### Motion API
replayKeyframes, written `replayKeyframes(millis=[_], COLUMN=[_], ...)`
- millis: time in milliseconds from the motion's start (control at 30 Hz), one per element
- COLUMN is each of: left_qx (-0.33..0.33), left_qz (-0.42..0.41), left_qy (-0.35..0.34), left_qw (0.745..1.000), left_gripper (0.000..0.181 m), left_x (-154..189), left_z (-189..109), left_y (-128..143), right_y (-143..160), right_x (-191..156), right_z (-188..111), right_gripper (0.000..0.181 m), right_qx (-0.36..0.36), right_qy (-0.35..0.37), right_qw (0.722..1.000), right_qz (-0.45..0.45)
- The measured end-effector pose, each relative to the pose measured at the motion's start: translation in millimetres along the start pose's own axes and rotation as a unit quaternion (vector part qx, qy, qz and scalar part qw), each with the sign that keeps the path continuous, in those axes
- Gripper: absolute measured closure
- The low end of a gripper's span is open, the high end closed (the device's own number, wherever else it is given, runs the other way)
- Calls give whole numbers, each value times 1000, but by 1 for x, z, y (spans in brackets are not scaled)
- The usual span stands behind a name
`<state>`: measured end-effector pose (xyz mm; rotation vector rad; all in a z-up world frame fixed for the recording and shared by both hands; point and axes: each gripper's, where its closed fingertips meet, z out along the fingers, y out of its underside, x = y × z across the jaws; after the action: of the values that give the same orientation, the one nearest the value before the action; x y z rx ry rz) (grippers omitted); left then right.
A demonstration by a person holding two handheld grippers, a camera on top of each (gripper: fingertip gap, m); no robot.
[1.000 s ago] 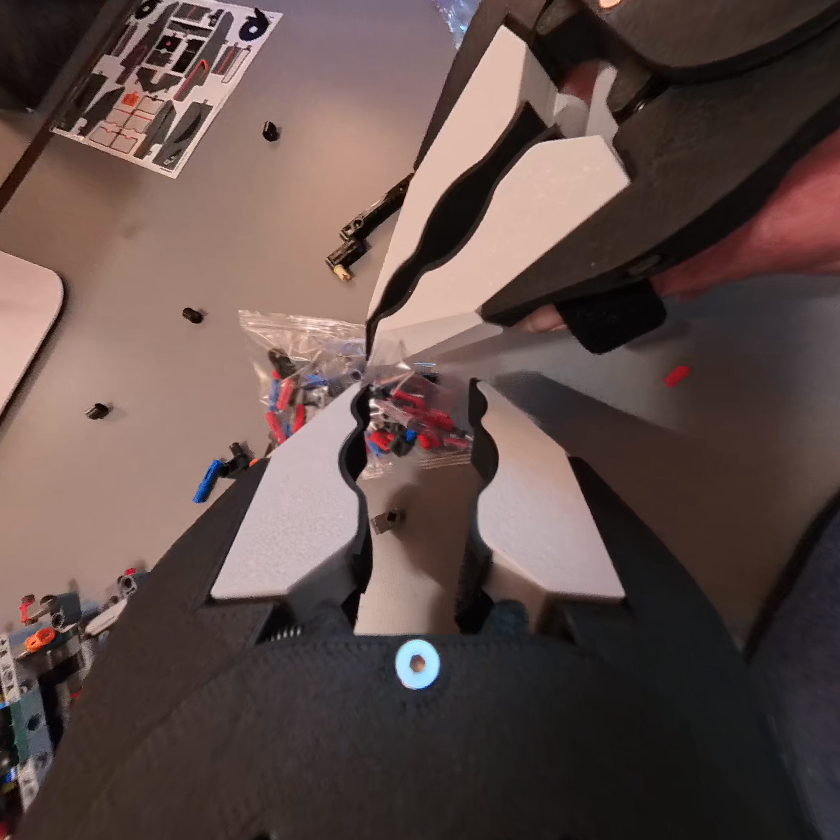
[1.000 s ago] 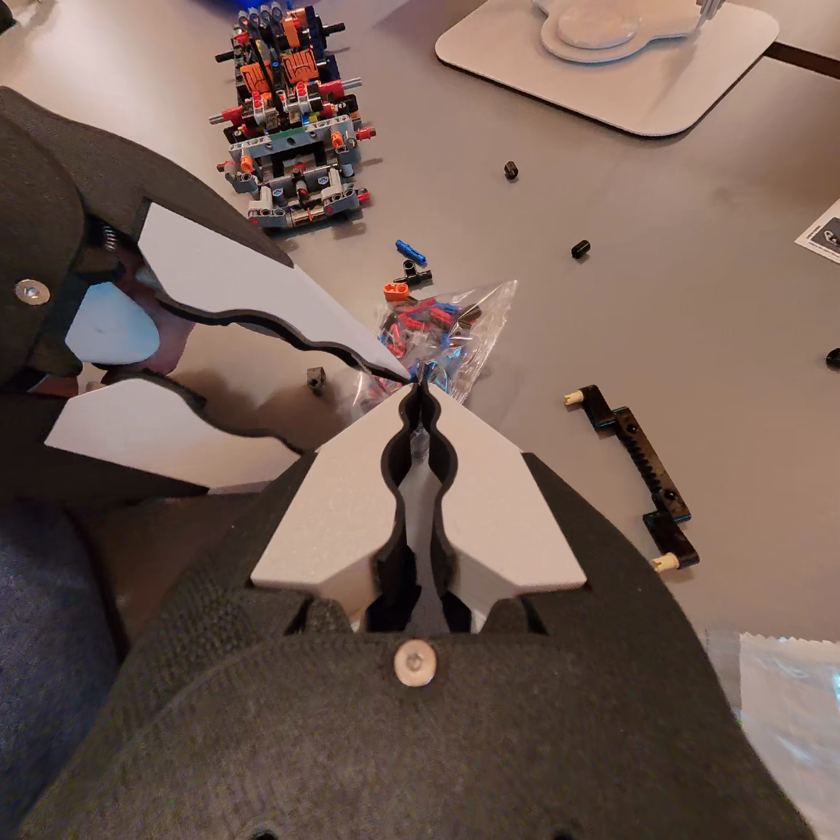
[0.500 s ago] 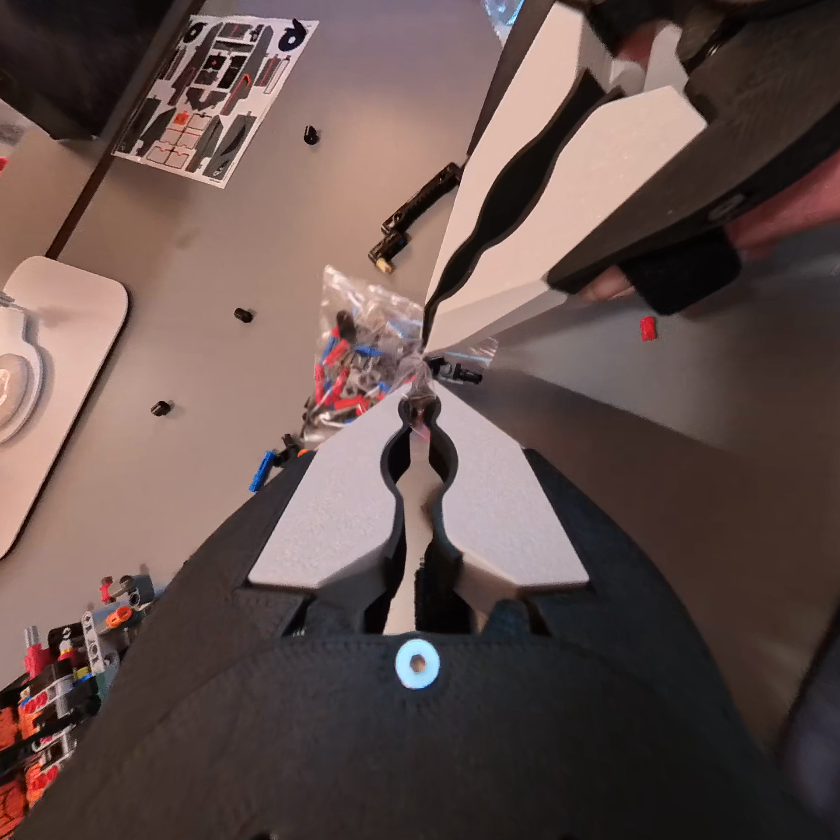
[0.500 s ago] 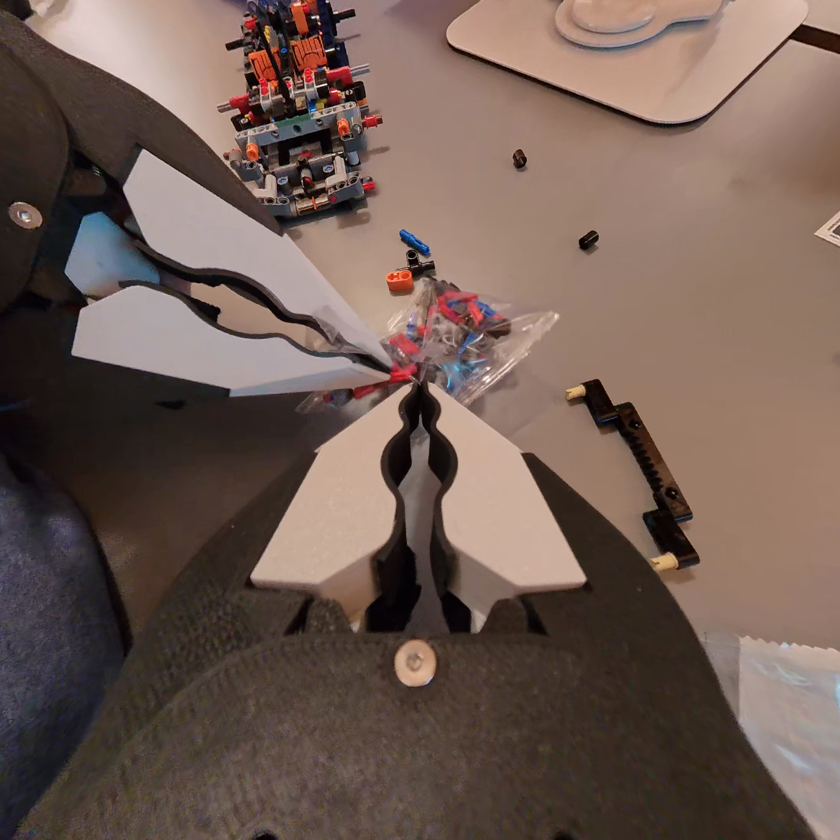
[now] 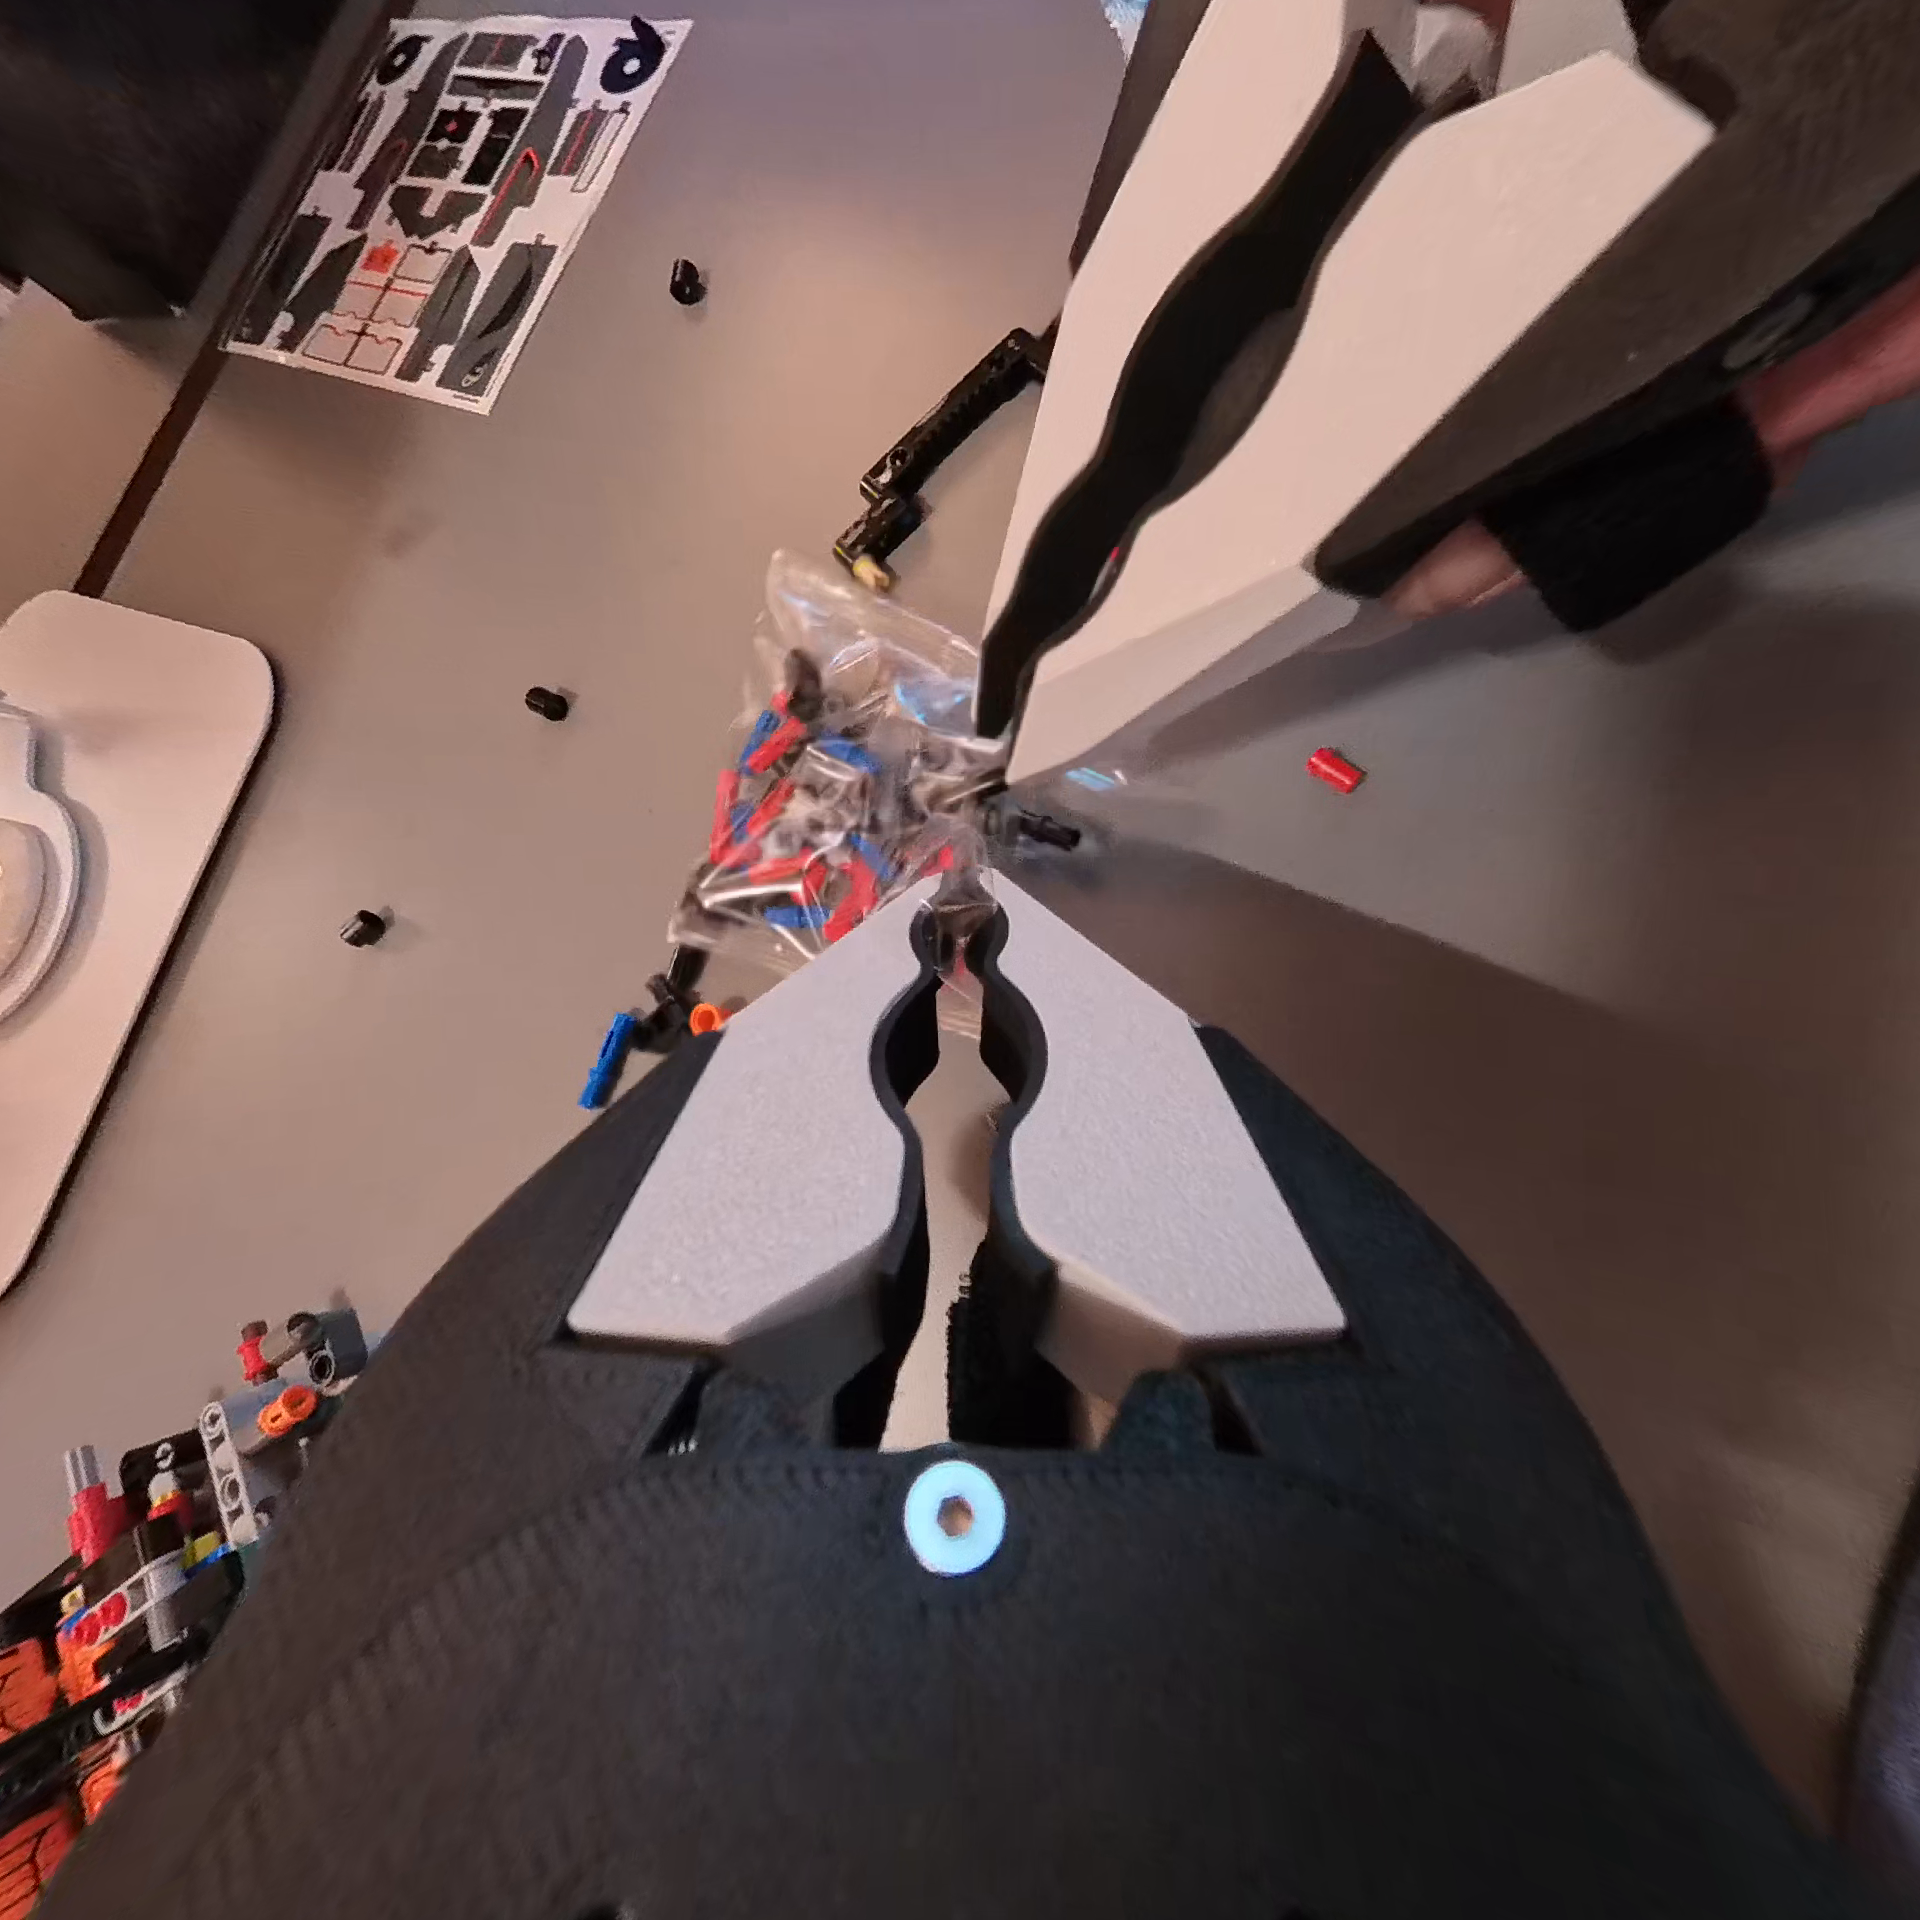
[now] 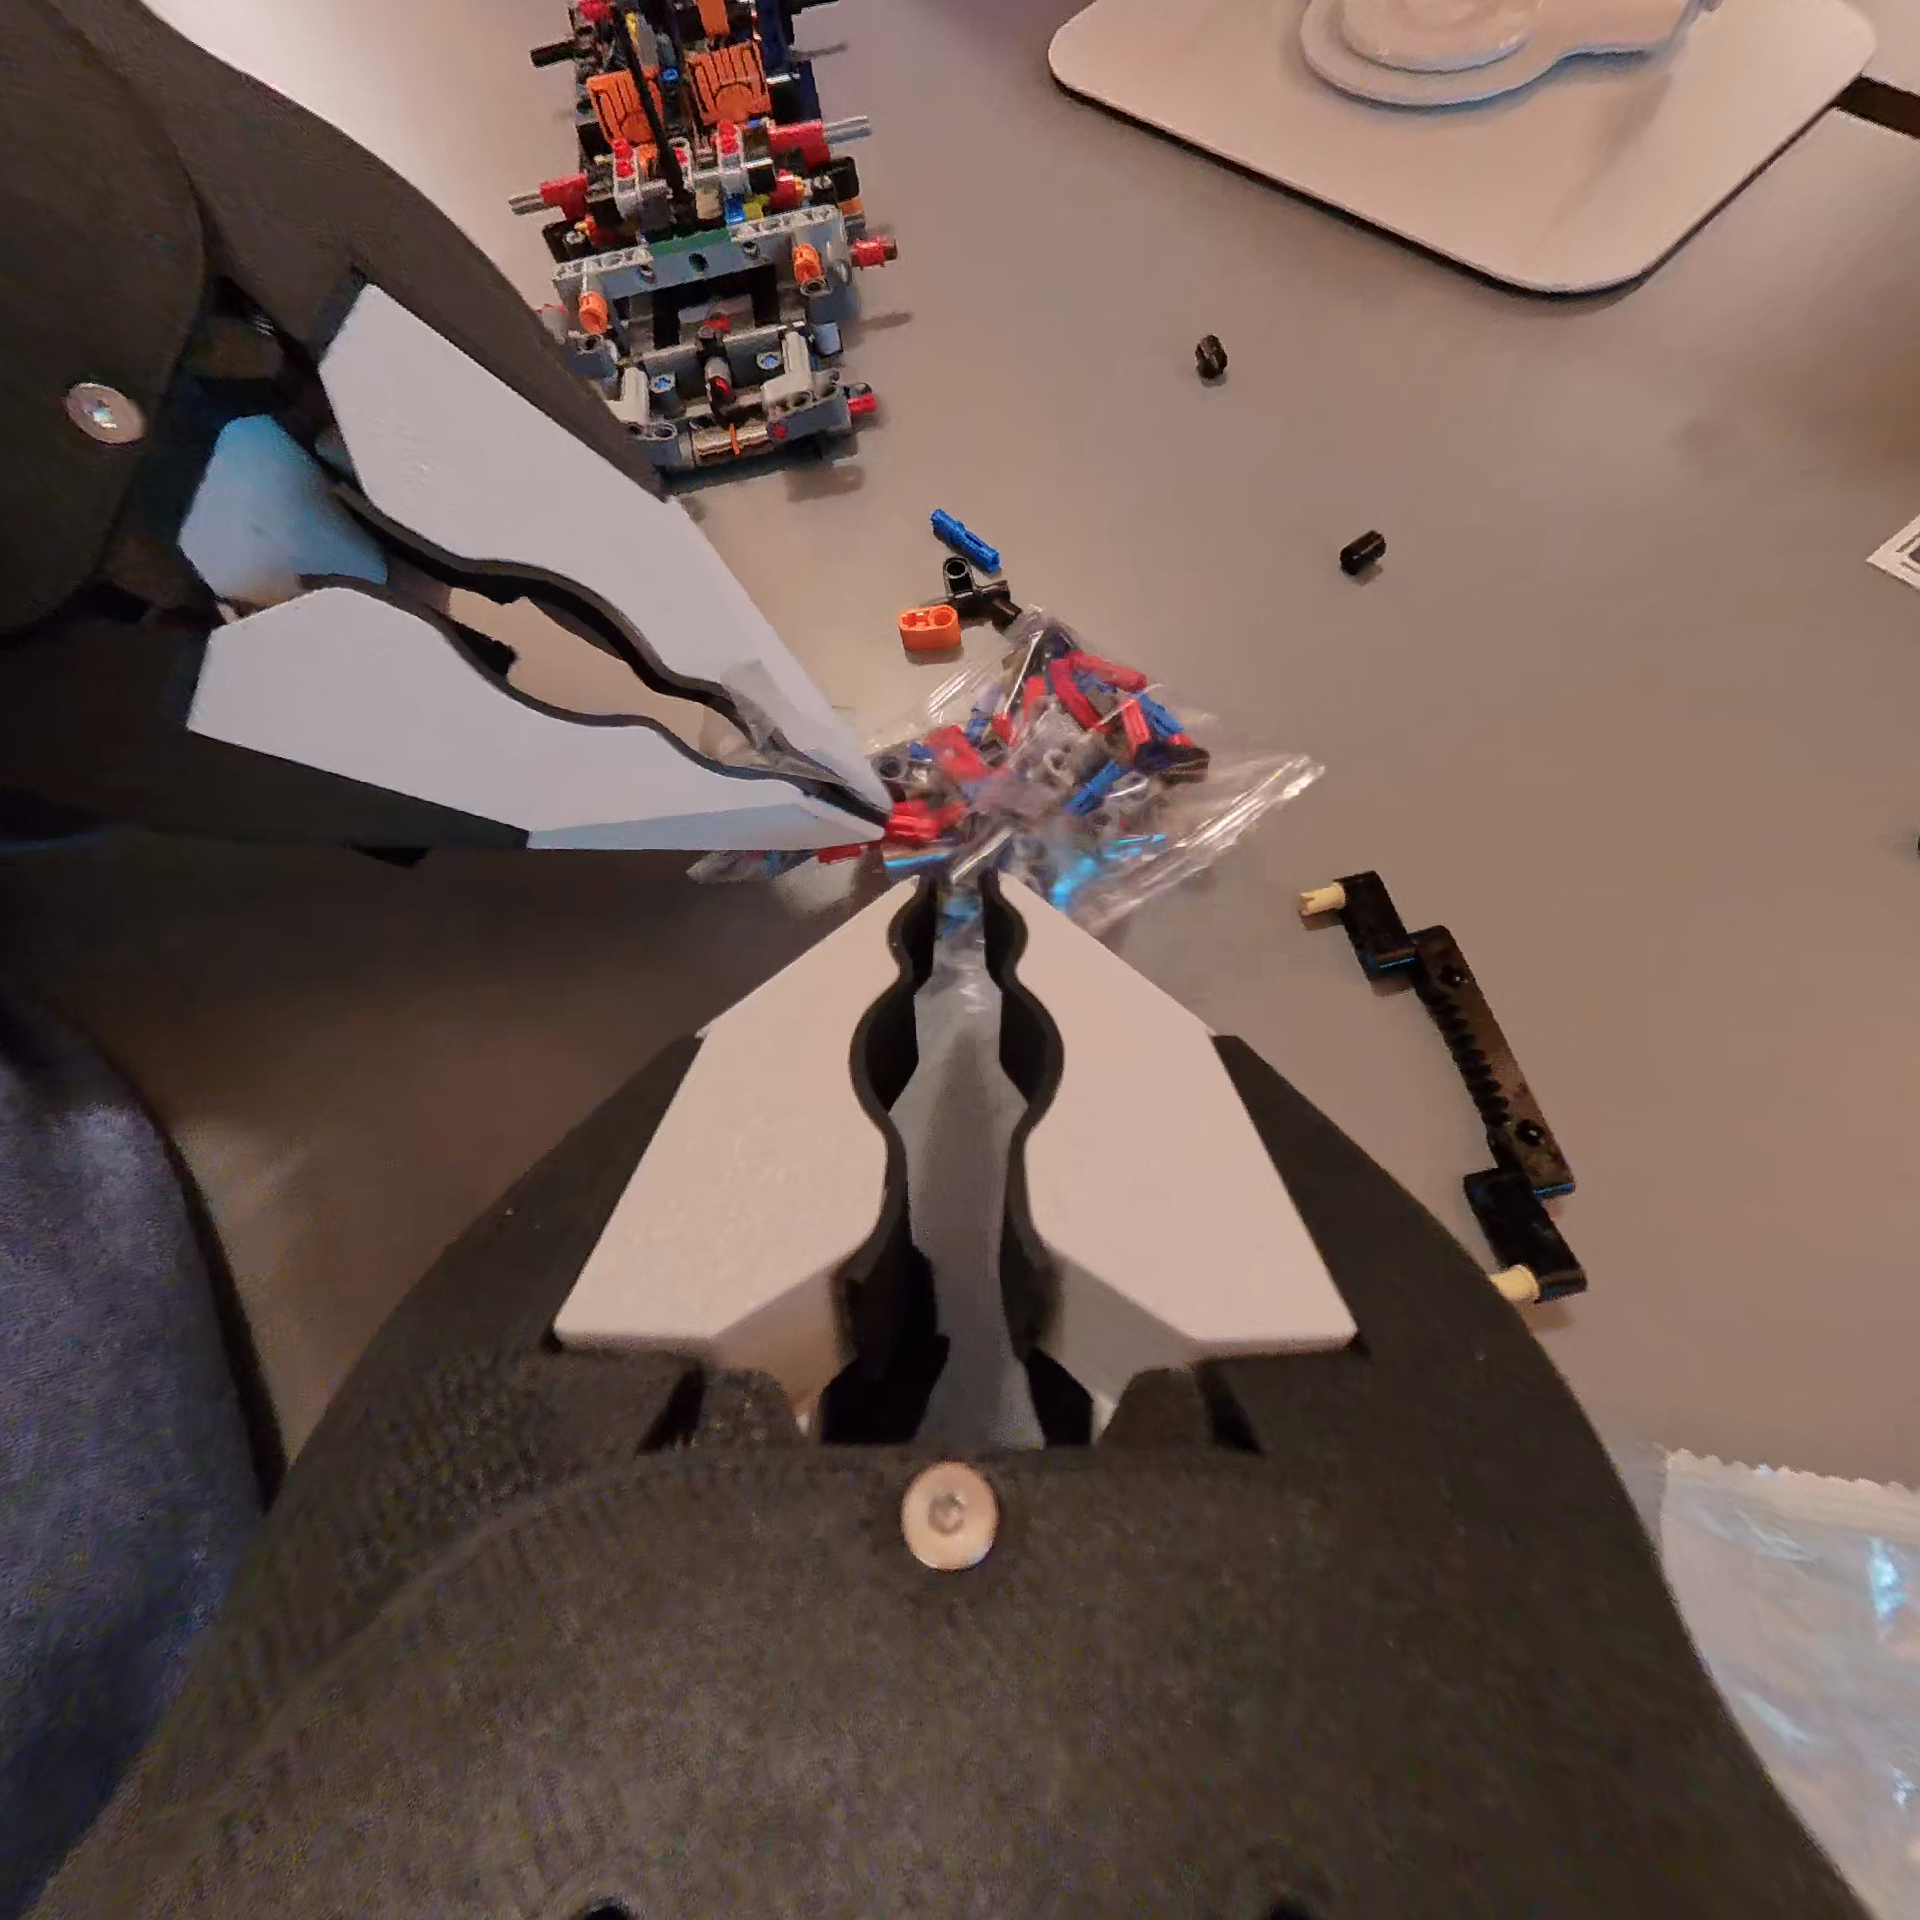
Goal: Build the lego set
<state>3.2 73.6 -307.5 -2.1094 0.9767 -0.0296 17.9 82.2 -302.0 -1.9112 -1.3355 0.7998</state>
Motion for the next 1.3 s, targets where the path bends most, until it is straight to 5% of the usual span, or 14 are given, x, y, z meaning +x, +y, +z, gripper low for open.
replayKeyframes(millis=[833,1300], left_qx=[4,8], left_qz=[16,3], left_qy=[28,33], left_qw=[999,999], left_gripper=[181,181], left_x=[-5,-18], left_z=[2,-7], left_y=[-4,5], right_y=[-5,-11], right_x=[5,-1], right_z=[0,1], right_gripper=[165,160], right_qx=[-68,-39], right_qy=[101,38], right_qw=[981,982], right_qz=[-154,-181])
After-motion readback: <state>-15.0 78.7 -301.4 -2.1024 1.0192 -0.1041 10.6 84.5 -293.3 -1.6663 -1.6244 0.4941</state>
